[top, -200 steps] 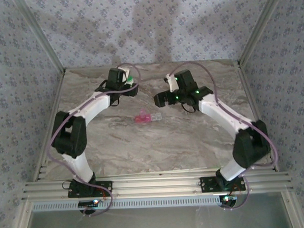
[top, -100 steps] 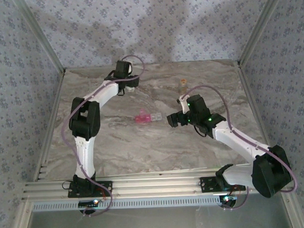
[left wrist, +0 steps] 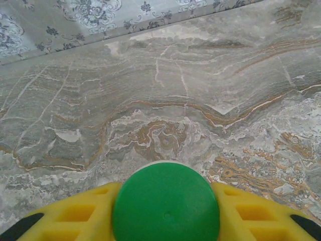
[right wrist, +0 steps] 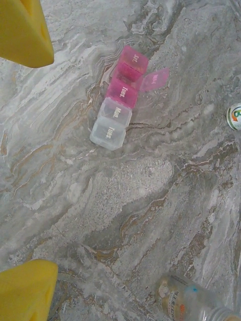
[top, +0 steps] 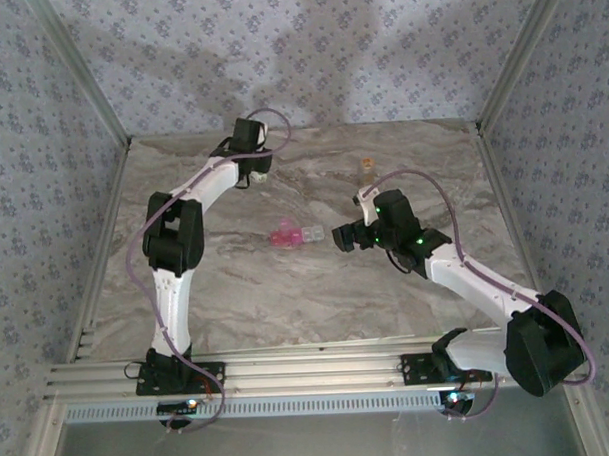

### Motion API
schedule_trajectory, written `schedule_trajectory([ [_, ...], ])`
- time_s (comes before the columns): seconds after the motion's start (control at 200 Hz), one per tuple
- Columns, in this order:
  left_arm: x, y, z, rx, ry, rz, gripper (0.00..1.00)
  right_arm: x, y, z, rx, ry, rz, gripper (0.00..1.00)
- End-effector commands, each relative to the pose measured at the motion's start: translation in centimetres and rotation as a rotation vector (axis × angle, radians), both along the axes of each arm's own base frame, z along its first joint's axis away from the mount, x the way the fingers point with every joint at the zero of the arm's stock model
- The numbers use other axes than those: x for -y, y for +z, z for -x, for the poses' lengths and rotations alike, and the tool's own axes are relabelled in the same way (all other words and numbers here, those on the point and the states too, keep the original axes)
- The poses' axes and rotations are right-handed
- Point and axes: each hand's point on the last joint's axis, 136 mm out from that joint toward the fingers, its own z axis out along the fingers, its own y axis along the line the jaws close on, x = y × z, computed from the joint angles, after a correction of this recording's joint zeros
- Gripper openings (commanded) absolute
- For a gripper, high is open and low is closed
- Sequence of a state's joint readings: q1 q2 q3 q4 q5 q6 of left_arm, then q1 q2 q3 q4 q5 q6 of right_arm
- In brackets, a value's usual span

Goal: Sort the pills into containers

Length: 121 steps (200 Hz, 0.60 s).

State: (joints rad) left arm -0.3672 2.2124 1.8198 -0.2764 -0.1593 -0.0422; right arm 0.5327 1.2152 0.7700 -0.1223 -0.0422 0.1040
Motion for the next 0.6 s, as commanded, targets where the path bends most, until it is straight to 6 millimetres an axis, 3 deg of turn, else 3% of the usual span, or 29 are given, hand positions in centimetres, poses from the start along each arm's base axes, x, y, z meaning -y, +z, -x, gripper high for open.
schedule_trajectory([
  [0.0,0.0,1.4,1.6,0.004,-0.009,-0.075,0.37,0.2,0.9,0.0,0.041,-0.002,0.009,1.00],
  [0.16,0.9,5.0,4.3,0.073,-0.021,-0.097,0.37,0.0,1.1,0.3,0.048,0.003,0.011,1.00],
  [0.32,0.4,7.4,8.3,0.095,0.004,-0.067,0.31,-0.1,1.4,0.5,0.055,0.010,0.018,1.00],
  [0.6,0.2,10.0,18.0,0.128,0.027,0.022,0.30,-0.4,1.5,0.9,0.064,0.023,0.033,1.00],
])
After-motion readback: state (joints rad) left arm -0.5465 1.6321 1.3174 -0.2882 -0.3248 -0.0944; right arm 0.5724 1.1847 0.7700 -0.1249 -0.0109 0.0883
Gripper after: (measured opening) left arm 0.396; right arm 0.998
